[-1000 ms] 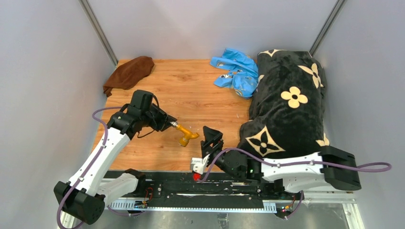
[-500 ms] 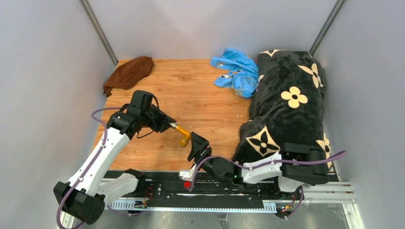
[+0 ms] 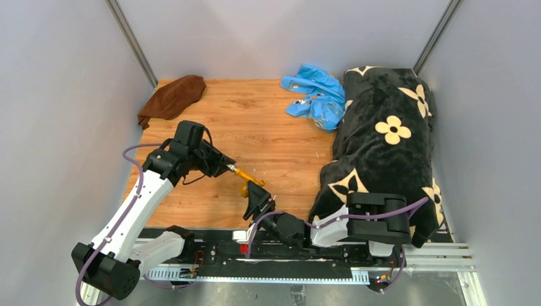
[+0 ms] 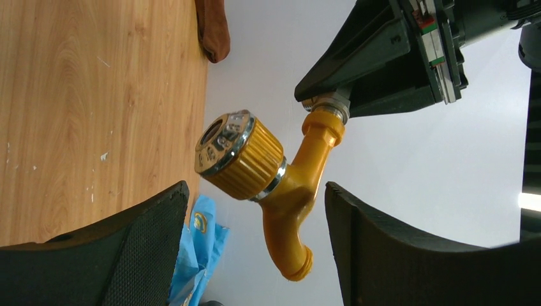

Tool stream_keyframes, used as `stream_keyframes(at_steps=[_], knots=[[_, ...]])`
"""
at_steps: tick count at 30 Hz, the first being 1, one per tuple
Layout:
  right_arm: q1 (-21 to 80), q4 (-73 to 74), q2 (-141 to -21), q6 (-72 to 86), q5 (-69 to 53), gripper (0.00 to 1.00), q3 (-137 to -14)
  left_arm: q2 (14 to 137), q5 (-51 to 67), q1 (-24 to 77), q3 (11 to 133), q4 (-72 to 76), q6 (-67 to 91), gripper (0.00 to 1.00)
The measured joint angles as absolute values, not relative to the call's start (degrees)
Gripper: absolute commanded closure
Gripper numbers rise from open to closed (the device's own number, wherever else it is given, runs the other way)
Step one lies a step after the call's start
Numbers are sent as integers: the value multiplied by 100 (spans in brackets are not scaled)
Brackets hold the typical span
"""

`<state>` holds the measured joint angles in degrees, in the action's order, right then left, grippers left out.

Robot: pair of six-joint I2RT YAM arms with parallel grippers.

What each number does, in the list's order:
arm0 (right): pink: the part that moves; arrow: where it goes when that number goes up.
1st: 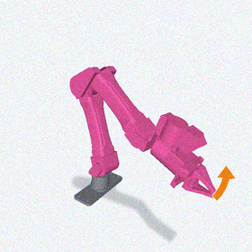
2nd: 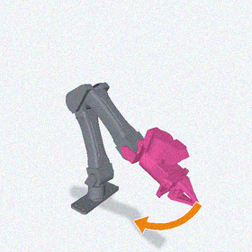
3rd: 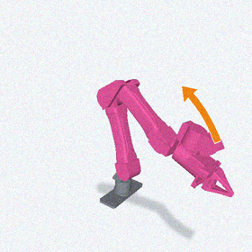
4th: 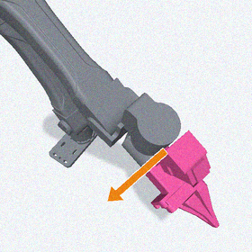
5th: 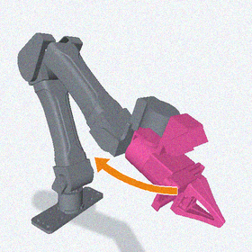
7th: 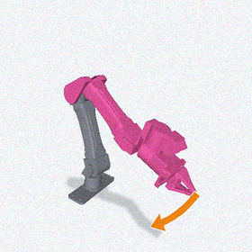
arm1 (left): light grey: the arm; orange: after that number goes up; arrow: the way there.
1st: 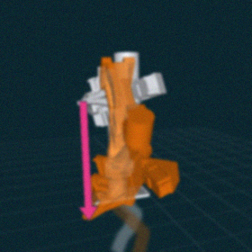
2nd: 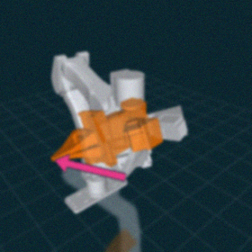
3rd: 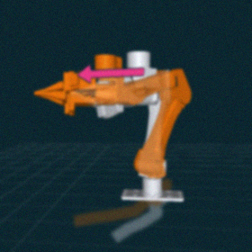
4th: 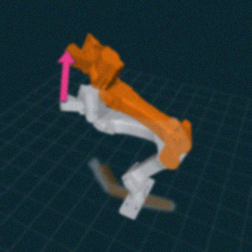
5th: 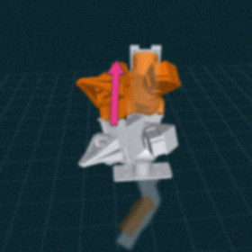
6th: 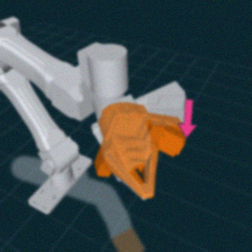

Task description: Install the water faucets

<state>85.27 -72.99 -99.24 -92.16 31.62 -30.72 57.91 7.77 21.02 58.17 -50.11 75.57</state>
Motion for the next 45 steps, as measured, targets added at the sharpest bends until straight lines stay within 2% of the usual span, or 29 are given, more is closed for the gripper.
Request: stream_keyframes(at_steps=[9,19,24,28,32,33,39,45], knots=[[8521,-7981,-10525,-9566,3155,46,-3367,5791,847,2102,5817,-5011,7555,100],[8512,-8495,-10595,-9730,3151,57,-3479,5846,932,2102,5813,-5009,7542,100],[8510,-8449,-10287,-9214,3155,62,-3454,5885,985,2091,5806,-4965,7544,100],[8493,-8106,-9835,-8337,3133,74,-3376,5885,1100,2086,5804,-4880,7540,100],[8403,-7446,-9238,-7070,2952,96,-3319,5787,1256,2086,5629,-4609,7542,100],[8348,-7251,-9067,-6654,2834,99,-3295,5739,1280,2086,5557,-4528,7546,100],[7850,-6453,-8184,-4187,1966,99,-3103,5205,1468,2082,4777,-3546,7725,100],[7212,-6506,-7933,-1852,1153,99,-2917,4595,1492,2080,3962,-2394,7863,100]])
